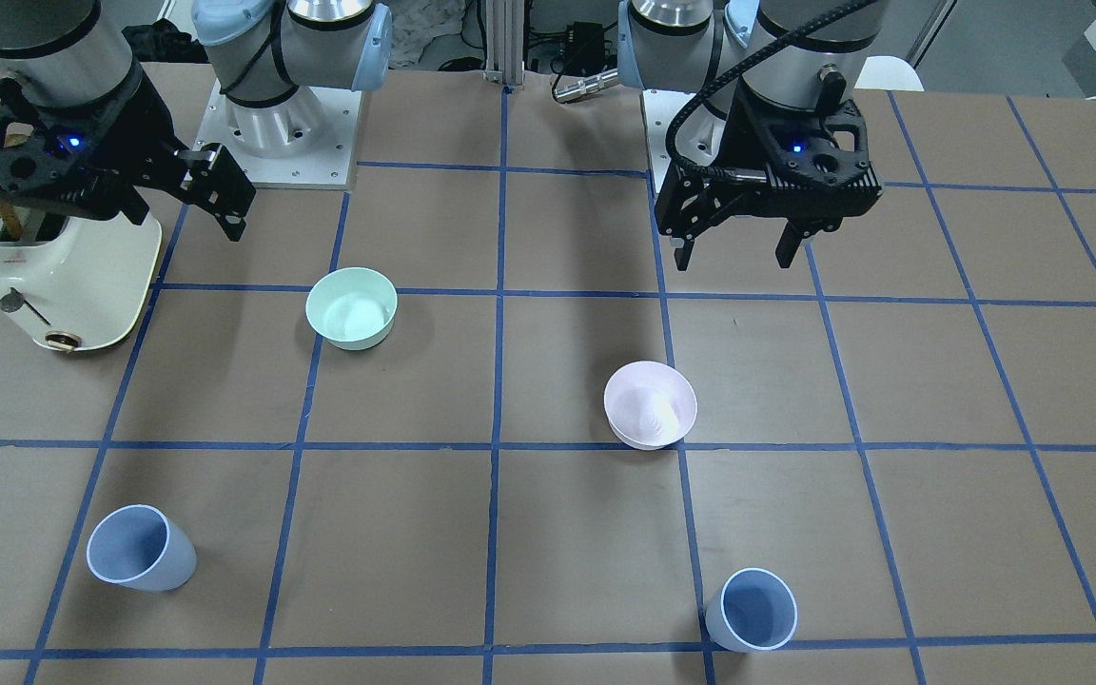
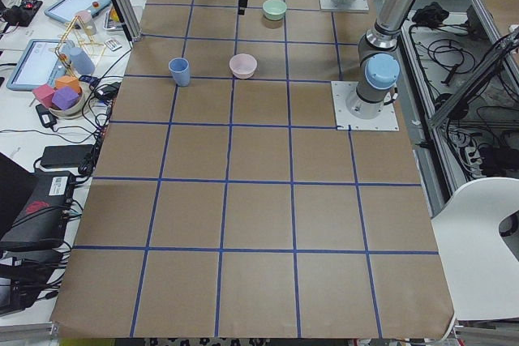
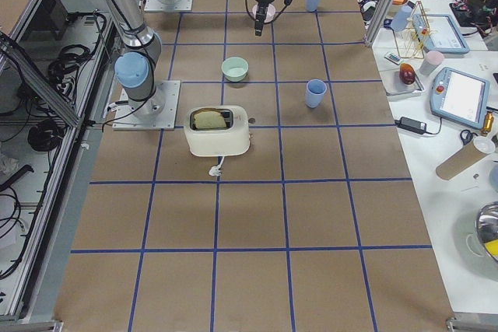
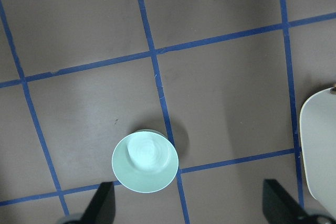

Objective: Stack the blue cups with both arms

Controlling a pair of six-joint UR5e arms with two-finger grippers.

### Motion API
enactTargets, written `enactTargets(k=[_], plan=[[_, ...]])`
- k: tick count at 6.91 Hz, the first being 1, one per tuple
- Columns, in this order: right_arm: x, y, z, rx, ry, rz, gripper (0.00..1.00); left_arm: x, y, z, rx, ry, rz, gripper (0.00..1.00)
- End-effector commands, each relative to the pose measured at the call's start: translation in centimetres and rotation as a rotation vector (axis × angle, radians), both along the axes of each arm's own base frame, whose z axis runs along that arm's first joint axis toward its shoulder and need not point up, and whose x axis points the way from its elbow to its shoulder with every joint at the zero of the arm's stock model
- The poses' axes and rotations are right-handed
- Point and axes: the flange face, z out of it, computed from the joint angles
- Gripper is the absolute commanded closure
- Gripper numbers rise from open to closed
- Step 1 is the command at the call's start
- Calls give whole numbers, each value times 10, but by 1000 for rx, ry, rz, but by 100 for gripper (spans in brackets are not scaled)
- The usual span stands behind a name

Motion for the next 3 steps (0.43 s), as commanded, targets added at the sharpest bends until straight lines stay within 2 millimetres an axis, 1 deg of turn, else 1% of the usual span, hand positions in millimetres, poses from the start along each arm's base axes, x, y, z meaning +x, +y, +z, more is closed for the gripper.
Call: enactTargets(k=[1, 3], plan=[[7, 3, 1, 1, -5, 14, 0, 0, 0, 0, 0, 0, 0, 0], [6, 2, 0, 3, 3, 17, 0, 0, 0, 0, 0, 0, 2, 0]])
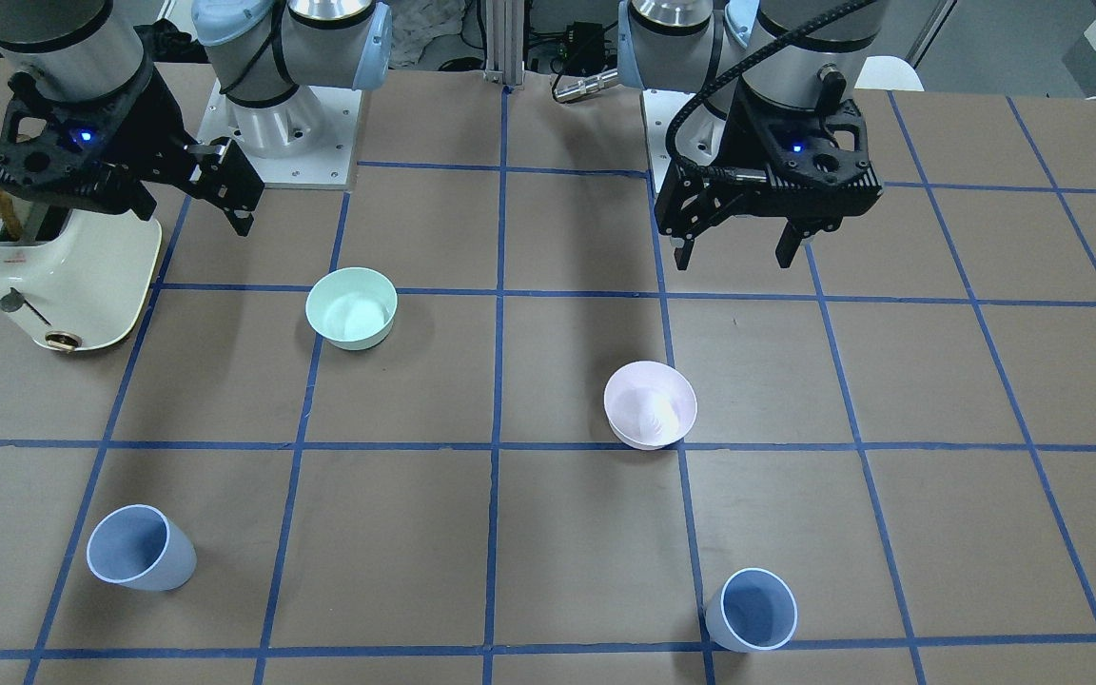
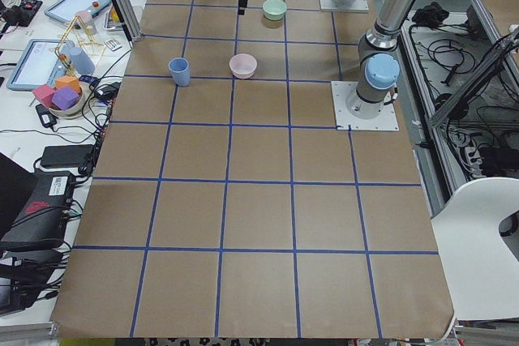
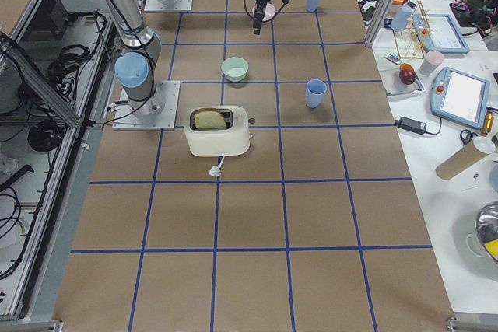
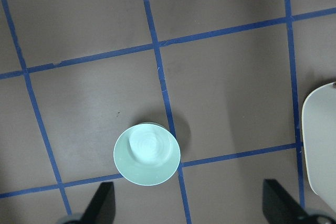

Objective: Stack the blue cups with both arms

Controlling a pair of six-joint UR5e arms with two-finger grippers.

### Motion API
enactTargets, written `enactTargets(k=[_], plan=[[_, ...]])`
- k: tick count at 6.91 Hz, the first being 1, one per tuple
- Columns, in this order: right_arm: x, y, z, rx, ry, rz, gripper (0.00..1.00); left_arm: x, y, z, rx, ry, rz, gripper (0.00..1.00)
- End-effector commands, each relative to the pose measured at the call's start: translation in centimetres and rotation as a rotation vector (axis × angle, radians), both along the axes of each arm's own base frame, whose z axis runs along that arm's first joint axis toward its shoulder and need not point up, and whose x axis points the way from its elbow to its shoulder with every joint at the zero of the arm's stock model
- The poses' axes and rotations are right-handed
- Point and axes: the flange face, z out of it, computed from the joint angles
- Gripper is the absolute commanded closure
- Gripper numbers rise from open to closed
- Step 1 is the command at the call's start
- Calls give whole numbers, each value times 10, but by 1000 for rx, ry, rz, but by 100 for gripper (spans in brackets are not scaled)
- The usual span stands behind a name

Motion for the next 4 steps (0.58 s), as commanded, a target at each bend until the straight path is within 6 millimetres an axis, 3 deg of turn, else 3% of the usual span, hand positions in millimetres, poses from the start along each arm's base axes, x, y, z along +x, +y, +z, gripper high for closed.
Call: enactTargets(k=[1, 4], plan=[[0, -3, -3, -1, 2, 11, 0, 0, 0, 0, 0, 0, 1, 0], [-1, -3, 0, -7, 2, 12, 0, -1, -15, -7, 16, 8, 3, 0]])
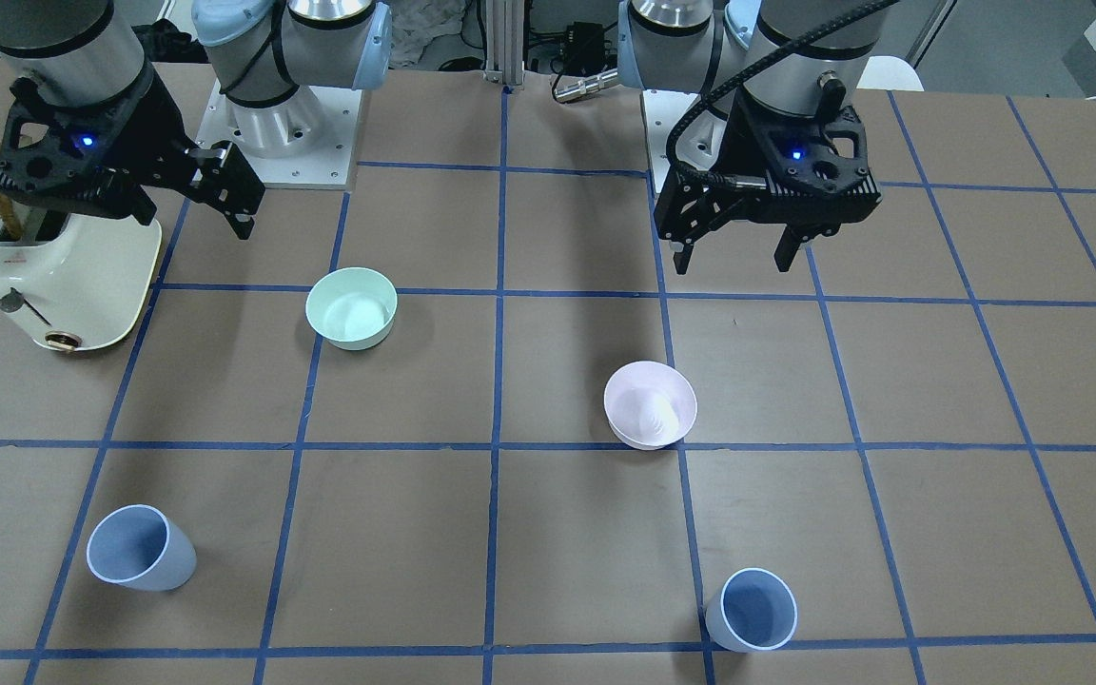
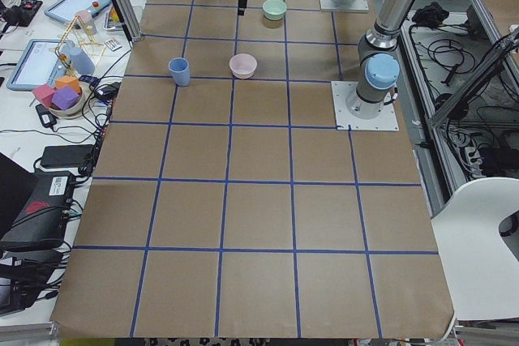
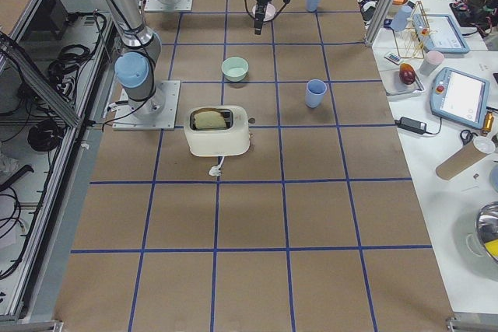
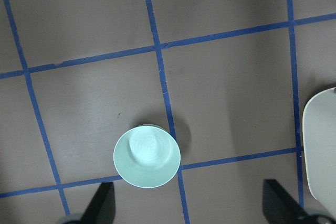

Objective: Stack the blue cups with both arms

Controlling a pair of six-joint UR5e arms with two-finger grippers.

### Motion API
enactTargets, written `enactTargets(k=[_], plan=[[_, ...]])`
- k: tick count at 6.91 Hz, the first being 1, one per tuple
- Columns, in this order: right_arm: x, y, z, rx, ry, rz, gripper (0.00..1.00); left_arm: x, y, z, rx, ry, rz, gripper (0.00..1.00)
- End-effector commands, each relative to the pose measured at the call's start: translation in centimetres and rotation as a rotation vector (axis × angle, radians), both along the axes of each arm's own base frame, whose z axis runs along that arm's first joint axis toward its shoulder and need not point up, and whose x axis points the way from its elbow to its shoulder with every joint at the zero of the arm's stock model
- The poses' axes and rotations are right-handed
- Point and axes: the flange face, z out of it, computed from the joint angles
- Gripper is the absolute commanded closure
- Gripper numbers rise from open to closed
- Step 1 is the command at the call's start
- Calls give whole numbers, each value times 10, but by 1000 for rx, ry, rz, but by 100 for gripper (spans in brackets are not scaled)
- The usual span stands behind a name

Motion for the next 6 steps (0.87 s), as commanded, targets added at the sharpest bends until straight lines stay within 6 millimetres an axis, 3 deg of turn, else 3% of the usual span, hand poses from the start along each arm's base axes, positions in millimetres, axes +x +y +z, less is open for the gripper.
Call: enactTargets(k=[1, 2, 4, 6], plan=[[-1, 0, 0, 0, 3, 0, 0, 1, -18, 8, 1, -6, 0, 0], [-1, 0, -1, 0, 3, 1, 0, 2, -40, -7, 18, -7, -14, 0], [0, -2, -2, 1, -7, 1, 0, 11, -139, -73, 6, -27, -103, 0], [-7, -5, -4, 5, -7, -8, 0, 48, -232, -113, -2, -48, -209, 0]])
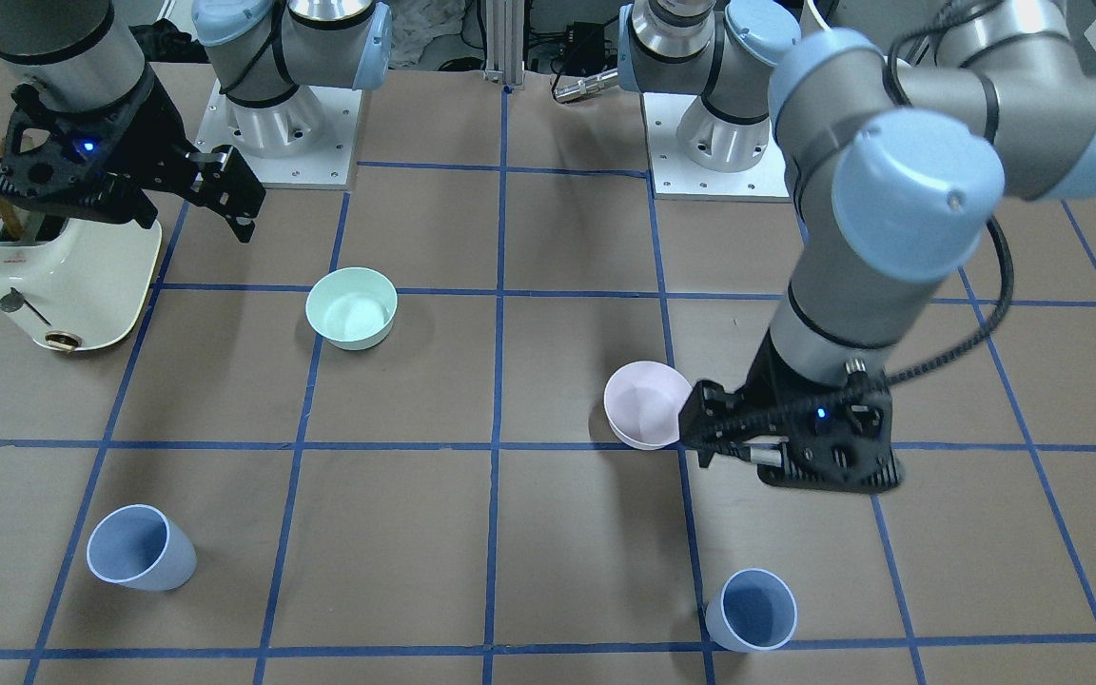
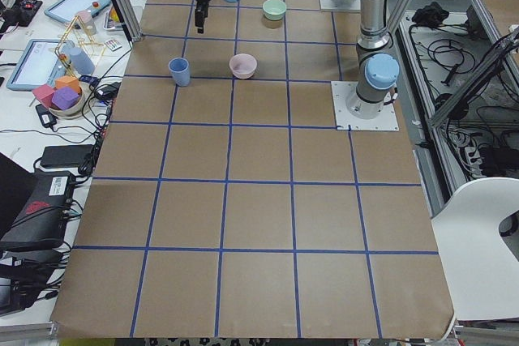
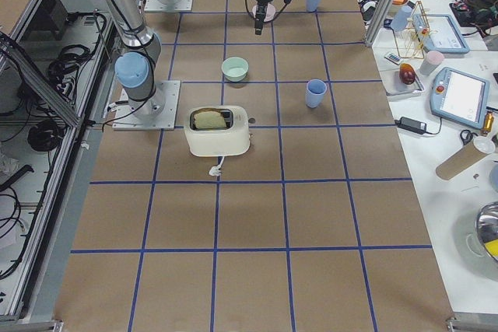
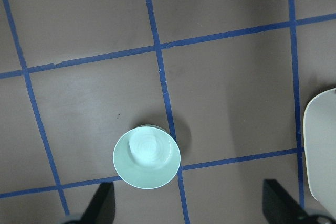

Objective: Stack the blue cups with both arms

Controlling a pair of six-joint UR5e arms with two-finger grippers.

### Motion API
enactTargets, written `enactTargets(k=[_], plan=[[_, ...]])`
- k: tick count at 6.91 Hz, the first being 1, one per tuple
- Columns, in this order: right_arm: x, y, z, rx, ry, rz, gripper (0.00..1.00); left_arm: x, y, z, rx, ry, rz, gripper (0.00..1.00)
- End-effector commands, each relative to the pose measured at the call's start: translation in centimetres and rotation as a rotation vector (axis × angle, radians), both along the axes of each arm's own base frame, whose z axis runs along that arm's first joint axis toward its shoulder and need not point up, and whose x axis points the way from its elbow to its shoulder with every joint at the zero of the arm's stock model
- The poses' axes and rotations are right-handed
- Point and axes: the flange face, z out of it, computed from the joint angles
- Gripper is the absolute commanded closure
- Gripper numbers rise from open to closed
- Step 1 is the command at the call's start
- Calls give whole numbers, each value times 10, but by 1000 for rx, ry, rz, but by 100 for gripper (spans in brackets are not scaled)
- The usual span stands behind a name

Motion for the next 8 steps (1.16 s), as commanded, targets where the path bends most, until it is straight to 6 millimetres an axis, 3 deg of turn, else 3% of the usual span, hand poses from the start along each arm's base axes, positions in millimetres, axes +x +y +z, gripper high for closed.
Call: enactTargets(k=[1, 2, 3, 4, 5, 6, 7, 8], plan=[[-9, -11, -5, 2, -5, 0, 0, 21, -87, -60, -3, -12, -64, 0], [-22, -47, -13, 3, 8, -5, 0, 21, -107, -98, -12, -11, -64, 0], [-39, -93, -15, -6, 7, -13, 0, 21, -111, -122, 14, -10, -59, 0], [-65, -142, -30, -10, 0, 35, 0, 19, -110, -138, 47, 0, -56, 6], [-100, -176, -39, -27, -12, 90, 0, 19, -108, -144, 67, -2, -56, 15], [-116, -195, -61, -34, -12, 86, 0, 20, -107, -145, 70, -5, -55, 12], [-121, -214, -90, -47, -10, 81, 0, 19, -107, -140, 64, -5, -57, 12], [-126, -233, -130, -42, -8, 84, 0, 19, -107, -135, 57, -6, -57, 11]])
